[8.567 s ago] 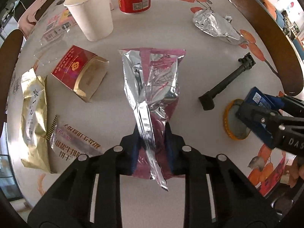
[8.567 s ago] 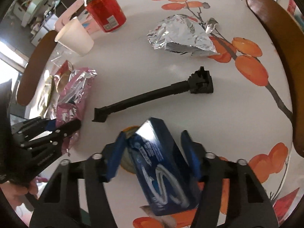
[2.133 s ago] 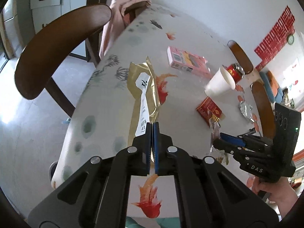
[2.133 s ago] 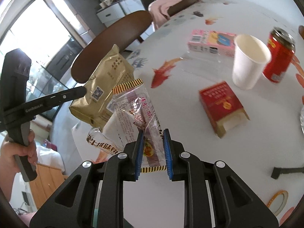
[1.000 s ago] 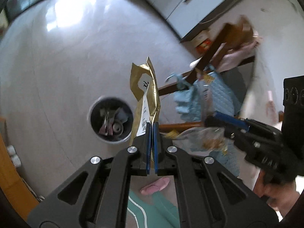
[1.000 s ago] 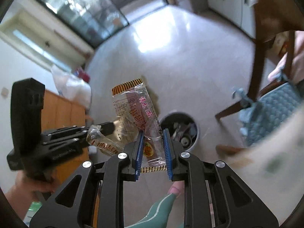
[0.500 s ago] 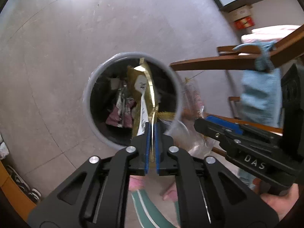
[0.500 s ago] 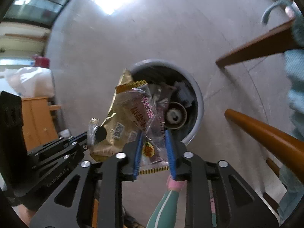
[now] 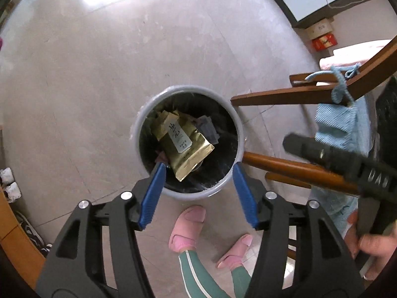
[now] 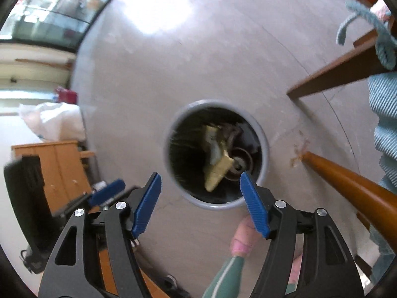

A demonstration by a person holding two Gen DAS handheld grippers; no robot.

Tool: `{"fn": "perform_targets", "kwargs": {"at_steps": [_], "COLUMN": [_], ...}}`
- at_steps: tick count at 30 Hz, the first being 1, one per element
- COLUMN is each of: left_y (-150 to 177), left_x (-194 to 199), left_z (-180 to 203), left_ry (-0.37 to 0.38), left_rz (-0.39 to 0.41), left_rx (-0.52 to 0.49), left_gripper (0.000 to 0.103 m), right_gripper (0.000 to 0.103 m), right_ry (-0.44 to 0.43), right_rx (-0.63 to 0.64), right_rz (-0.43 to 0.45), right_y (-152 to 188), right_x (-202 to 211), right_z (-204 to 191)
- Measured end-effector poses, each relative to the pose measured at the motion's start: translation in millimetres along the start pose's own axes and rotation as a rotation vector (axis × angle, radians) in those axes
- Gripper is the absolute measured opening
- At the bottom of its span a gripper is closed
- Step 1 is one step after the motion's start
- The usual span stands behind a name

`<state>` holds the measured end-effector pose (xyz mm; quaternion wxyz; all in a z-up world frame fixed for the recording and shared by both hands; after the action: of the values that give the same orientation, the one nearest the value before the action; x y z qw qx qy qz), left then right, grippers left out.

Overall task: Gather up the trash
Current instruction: 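Turn both grippers back toward the table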

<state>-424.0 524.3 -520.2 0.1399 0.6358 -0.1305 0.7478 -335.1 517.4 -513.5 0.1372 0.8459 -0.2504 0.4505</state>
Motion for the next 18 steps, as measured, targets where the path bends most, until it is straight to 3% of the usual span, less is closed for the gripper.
{"fn": "perform_targets", "kwargs": {"at_steps": [7, 11, 15, 16, 18], "left_y": [19, 25, 21, 20, 20], "left_x": [38, 87, 177, 202, 259], "left_z": [-7, -2, 19, 27, 56], "left_ry": [-0.002, -0.009, -0.017, -0.024, -0.008], "left_rz": [0.004, 0.054, 0.188, 0.227, 0.329], "left_rx": [0.013, 0.001, -0.027, -0.043, -0.112], "left_gripper": [0.058, 0.063, 0.077, 0.084, 0.093], "right_gripper": [0.067, 0.067, 0.072, 0.078, 0.080], "right_ry": [-0.039, -0.094, -0.199, -0.225, -0.229], "right_rx": [0.020, 0.070, 0.163, 0.184, 0.222], "right_rz": [0.026, 0.057, 0.156, 0.213, 0.349], "right_y": [7, 12, 21, 25, 35], "right_x": [30, 71, 158, 194, 268], "right_z": [-38, -81, -139, -152, -161]}}
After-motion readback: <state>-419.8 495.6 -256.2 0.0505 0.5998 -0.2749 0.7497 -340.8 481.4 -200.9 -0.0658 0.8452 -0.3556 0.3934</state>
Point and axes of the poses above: each gripper's, at about its wrist camera, not at the fingertips, and x roughly against the way its jaws point, z to its right, y to its underside, the point moved 4 cm from there along -x, roughly the way its jaws point, and after that the axes turned 8 degrees about -y, right-handed, at the moved point
